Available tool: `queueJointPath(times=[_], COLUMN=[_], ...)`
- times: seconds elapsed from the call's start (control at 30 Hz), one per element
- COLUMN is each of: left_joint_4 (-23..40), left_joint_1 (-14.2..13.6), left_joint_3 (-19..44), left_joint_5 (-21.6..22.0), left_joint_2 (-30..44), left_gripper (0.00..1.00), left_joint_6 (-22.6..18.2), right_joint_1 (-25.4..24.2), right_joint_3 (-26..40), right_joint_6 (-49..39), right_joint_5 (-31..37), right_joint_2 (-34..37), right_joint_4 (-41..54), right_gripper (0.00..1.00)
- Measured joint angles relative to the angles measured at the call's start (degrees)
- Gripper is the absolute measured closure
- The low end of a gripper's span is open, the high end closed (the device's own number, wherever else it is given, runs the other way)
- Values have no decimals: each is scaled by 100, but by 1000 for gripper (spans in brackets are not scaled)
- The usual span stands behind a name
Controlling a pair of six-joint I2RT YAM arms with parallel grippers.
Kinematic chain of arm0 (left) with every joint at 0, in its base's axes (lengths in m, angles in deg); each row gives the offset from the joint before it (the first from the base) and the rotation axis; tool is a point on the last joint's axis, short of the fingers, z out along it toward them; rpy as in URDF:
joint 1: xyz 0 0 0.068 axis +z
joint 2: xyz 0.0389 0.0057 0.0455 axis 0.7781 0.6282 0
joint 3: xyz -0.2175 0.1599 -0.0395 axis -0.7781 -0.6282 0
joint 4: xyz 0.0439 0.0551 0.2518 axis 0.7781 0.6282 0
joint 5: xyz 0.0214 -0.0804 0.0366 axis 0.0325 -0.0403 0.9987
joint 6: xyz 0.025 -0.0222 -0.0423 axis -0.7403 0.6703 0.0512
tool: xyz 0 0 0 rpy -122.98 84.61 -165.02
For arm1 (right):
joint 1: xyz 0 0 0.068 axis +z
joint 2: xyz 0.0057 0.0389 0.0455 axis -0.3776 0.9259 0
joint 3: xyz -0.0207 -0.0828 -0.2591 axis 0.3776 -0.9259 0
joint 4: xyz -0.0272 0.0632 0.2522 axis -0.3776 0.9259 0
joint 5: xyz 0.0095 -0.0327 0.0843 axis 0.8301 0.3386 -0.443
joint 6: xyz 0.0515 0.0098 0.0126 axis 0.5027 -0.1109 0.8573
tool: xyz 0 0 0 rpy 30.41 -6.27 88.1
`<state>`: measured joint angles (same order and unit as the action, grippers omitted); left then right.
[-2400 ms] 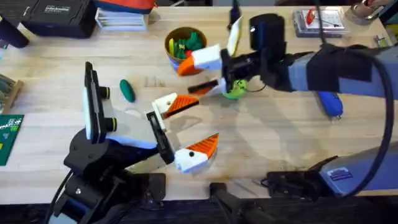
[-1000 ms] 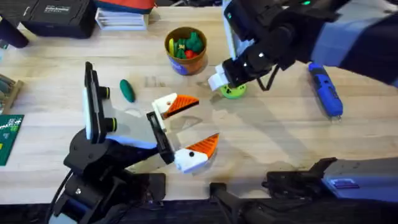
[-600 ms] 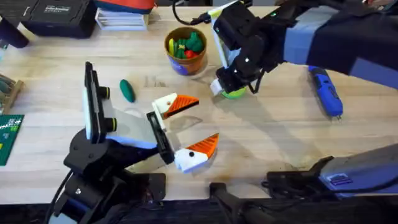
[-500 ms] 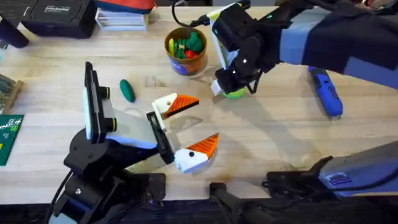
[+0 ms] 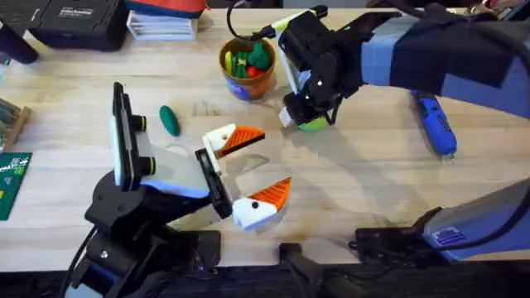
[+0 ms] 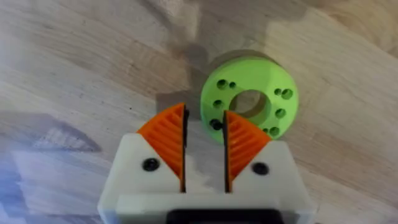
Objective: Pick up the gripper from the table and insert it into the empty holder that is missing its gripper. Then pick up a screw, insert it into the mounting hole, and use the screwdriver to tighten it. Finally, clean up the table by picking up the vegetable and placing it into the bucket.
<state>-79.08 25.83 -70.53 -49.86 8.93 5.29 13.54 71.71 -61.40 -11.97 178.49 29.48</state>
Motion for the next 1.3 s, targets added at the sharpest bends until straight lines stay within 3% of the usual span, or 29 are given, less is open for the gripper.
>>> queueJointPath(times=[0.53,0.9,1.03,1.23,1.3], left_joint_4=[0,0,0,0,0], left_joint_1=[0,0,0,0,0], left_joint_3=[0,0,0,0,0], left_joint_5=[0,0,0,0,0], left_joint_2=[-1,0,0,0,0], left_gripper=[15,15,15,15,15], left_joint_6=[1,0,0,0,1], right_joint_1=[0,0,-7,-4,-4], right_joint_3=[0,0,11,11,11], right_joint_6=[0,0,0,-2,-7], right_joint_5=[0,0,52,151,196], right_joint_2=[0,45,107,107,107], right_joint_4=[138,162,179,186,185], right_gripper=[768,769,873,899,978])
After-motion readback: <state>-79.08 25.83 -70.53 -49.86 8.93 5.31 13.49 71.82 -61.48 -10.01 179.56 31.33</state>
